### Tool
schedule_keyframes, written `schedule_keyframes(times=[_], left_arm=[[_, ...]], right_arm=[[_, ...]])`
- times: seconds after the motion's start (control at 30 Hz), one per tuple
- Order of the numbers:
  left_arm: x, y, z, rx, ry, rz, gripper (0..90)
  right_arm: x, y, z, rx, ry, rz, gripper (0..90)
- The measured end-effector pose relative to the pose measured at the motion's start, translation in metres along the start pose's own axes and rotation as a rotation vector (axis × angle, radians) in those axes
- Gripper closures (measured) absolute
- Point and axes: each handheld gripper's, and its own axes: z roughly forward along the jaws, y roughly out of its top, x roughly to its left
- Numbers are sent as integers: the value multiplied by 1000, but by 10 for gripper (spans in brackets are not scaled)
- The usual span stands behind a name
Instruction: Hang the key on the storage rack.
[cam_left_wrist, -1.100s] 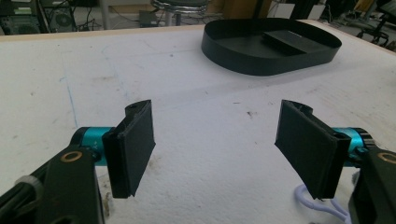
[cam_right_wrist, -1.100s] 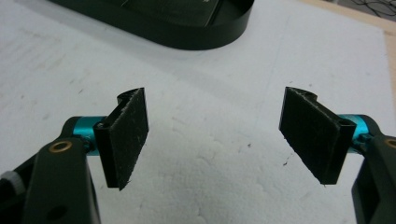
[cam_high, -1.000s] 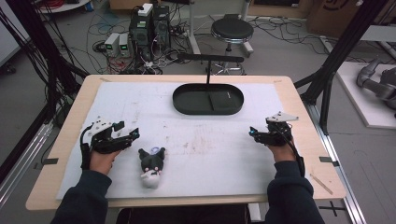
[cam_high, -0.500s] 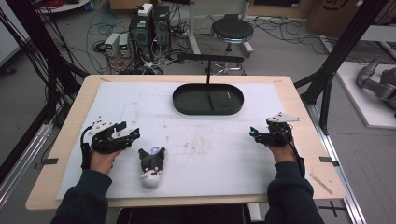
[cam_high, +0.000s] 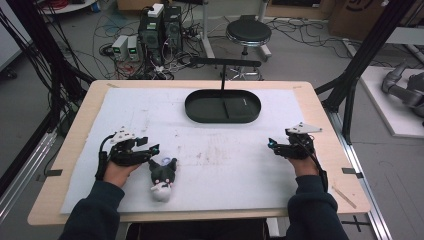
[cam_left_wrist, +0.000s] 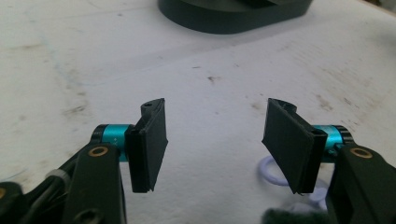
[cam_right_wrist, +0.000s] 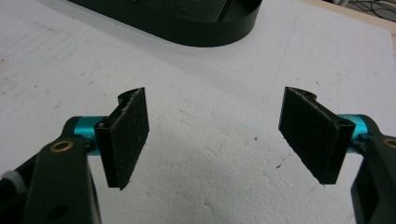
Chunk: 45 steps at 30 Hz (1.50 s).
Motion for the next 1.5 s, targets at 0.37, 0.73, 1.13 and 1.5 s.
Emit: schedule_keyframes(times=[0.37, 0.73, 1.13, 1.5], left_arm=[[-16, 1, 23, 235, -60, 145, 565], [-21, 2, 26, 244, -33, 249, 856], [-2, 27, 41, 128, 88, 197, 897], [-9, 35, 20, 140, 129, -1, 566]], right_arm=[[5, 0, -7, -12, -8, -14, 250], [4, 0, -8, -17, -12, -9, 250], [3, 1, -7, -16, -10, -10, 250], [3, 0, -7, -15, -4, 1, 251]])
